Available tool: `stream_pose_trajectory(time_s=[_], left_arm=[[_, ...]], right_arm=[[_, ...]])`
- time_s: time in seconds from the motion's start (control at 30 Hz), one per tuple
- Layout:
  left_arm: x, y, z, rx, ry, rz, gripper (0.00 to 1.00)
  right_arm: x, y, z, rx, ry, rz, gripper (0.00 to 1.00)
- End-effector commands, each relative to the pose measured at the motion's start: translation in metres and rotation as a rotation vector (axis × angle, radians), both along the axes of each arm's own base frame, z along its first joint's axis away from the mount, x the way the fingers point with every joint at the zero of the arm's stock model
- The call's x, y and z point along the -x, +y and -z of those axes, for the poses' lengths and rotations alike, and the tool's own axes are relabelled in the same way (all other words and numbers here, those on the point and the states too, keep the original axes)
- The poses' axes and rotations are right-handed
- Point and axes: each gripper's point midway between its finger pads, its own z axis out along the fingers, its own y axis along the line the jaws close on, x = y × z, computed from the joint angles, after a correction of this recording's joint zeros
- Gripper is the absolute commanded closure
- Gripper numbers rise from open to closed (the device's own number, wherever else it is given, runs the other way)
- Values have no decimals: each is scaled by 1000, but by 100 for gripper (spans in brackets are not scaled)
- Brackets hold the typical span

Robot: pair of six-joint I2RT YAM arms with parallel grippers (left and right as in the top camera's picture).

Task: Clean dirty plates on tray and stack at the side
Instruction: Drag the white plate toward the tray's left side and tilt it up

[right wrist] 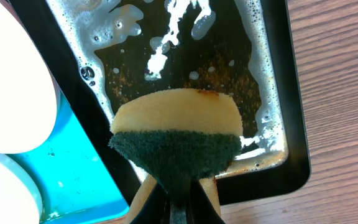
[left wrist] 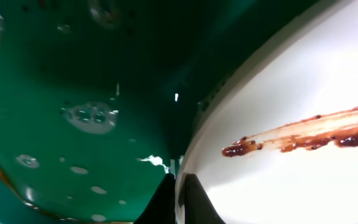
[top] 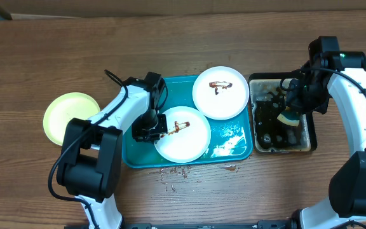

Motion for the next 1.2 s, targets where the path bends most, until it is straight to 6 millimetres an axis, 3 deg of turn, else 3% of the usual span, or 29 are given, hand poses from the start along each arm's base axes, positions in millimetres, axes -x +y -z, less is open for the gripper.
stream_pose_trajectory(time_s=[0.0, 0.27, 0.3, 0.33, 0.4, 0.43, 0.5, 0.53, 0.7, 0.8, 0.97, 1.17], left_arm=[[-19, 23, -11, -71, -61, -6, 96], [-100, 24, -61, -15, -319, 173, 93], [-110, 22, -67, -11, -359, 218, 84], [-118, 23, -71, -22, -388, 241, 69], [-127, 26, -76, -47, -423, 239, 64], [-128, 26, -76, -46, -428, 239, 56], [-125, 26, -75, -46, -414, 228, 17], [-121, 27, -75, -45, -399, 211, 14], [-71, 7, -70, 82, -191, 62, 9], [-44, 10, -63, 47, -77, -52, 0], [-35, 10, -43, 38, -55, -136, 0], [-39, 4, -20, 67, -86, -227, 0]], right_arm=[[-2, 2, -12, -5, -45, -4, 96], [-1, 2, -12, -5, -42, -4, 96], [-1, 2, -12, -5, -42, -4, 96], [-1, 2, -12, -5, -42, -4, 96], [-1, 2, -12, -5, -41, -4, 96], [0, 2, -12, -5, -40, -4, 96], [0, 2, -12, -5, -39, -4, 96], [0, 2, -12, -5, -39, -4, 96], [-1, 2, -12, -5, -42, -4, 96], [-1, 2, -12, -5, -43, -4, 96], [-1, 2, -12, -5, -42, -4, 96], [-1, 2, -12, -5, -42, -4, 96]])
